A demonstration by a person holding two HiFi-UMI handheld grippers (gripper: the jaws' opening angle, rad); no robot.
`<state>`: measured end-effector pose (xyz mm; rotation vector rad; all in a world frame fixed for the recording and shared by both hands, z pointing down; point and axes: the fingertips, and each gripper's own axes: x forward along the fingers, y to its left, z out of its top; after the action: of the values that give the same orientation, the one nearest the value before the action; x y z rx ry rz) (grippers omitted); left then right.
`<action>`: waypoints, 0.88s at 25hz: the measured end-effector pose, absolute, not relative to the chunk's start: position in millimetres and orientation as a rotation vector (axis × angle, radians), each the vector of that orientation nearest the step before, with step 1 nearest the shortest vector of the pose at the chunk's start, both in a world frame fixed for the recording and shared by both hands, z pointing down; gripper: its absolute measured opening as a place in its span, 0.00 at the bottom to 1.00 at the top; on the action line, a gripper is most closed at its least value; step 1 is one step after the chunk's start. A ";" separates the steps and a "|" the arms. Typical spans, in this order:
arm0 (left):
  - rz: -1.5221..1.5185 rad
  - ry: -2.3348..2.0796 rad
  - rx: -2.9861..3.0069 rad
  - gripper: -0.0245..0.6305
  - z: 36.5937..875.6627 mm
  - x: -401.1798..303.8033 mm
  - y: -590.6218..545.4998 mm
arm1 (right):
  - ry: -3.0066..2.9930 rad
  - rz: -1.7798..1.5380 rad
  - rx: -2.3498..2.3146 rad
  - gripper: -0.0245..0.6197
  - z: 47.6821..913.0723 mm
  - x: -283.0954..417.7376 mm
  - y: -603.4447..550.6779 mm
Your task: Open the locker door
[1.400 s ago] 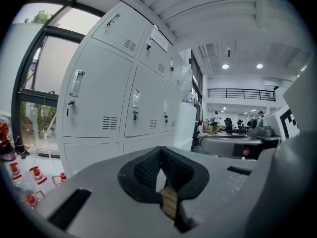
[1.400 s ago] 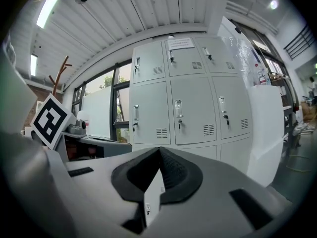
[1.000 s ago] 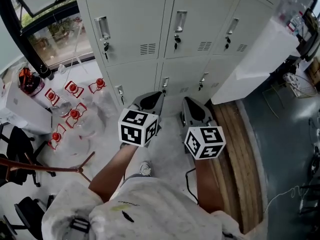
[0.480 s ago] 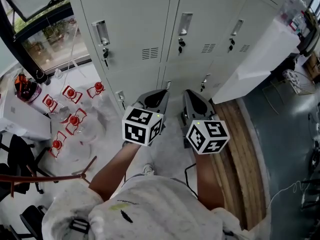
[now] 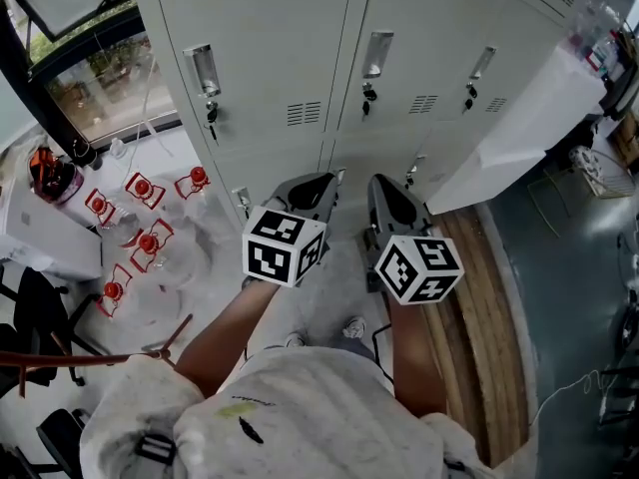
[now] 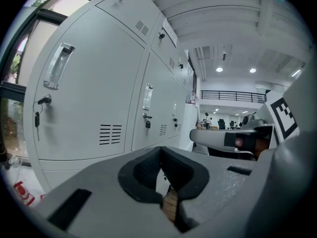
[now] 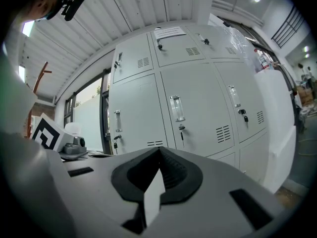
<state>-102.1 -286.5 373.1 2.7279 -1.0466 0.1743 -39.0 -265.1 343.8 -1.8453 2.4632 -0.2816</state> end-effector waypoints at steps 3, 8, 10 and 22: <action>0.174 -1.086 2.715 0.05 373.3 -100.6 -297.9 | 2.475 -0.291 -1.778 0.03 341.0 -38.8 -277.5; 0.186 -1.142 2.702 0.05 371.0 -89.7 -318.2 | 2.447 -0.340 -1.671 0.03 333.9 -22.4 -306.1; 0.188 -1.173 2.694 0.05 369.5 -86.6 -327.8 | 2.433 -0.370 -1.624 0.03 330.9 -16.8 -318.6; 0.207 -1.339 2.616 0.05 371.0 -73.0 -367.9 | 2.399 -0.558 -1.360 0.04 322.8 7.7 -376.4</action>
<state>-73.0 -367.9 371.0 2.6158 -1.3394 0.2067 7.7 -376.4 322.8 -1.3597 2.3986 -0.5582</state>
